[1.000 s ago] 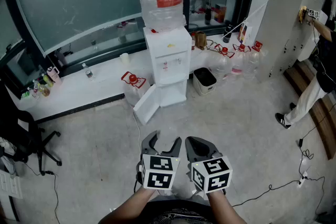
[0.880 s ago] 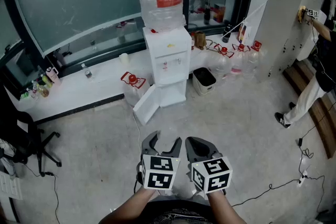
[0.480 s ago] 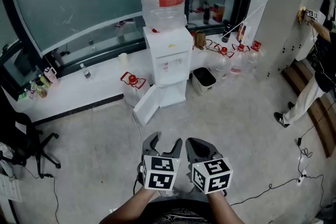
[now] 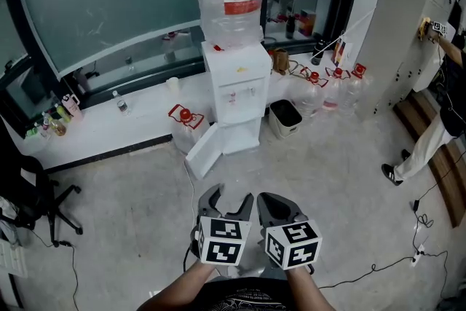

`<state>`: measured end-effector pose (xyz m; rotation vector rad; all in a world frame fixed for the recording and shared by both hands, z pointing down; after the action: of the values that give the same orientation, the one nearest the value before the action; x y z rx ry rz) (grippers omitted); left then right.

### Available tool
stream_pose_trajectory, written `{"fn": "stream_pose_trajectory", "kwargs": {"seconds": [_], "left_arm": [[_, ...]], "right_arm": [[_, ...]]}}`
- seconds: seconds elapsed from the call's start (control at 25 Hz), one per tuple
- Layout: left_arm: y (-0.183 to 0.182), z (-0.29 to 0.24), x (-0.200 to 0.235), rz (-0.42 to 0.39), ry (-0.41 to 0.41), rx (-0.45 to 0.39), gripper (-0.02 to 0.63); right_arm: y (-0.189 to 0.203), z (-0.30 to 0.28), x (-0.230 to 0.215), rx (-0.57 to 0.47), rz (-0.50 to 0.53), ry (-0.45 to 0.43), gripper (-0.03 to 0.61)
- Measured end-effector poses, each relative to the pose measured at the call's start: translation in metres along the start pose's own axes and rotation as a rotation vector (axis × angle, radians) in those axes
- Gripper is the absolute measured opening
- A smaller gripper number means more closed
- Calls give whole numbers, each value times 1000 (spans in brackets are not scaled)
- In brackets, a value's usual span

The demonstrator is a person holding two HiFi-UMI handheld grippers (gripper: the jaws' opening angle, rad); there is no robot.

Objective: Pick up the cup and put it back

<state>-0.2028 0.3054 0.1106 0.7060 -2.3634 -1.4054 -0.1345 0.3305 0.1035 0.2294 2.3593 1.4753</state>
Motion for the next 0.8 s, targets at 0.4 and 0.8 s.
{"fn": "stream_pose_trajectory", "kwargs": {"seconds": [0.4, 0.8], "left_arm": [[-27, -57, -5, 0, -45, 30, 285], [-62, -133, -25, 5, -86, 61, 285]], "right_arm": [[-23, -33, -57, 11, -15, -49, 21], [-50, -64, -137, 41, -12, -99, 21]]}}
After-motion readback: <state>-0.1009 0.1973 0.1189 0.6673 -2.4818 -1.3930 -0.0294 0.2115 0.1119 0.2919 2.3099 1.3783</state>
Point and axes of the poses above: the fingertips, and each gripper's own axes: z backward along the fingers, x to its left, y out of its underside, the point moved 2 cm from there along z, backward along the fingers
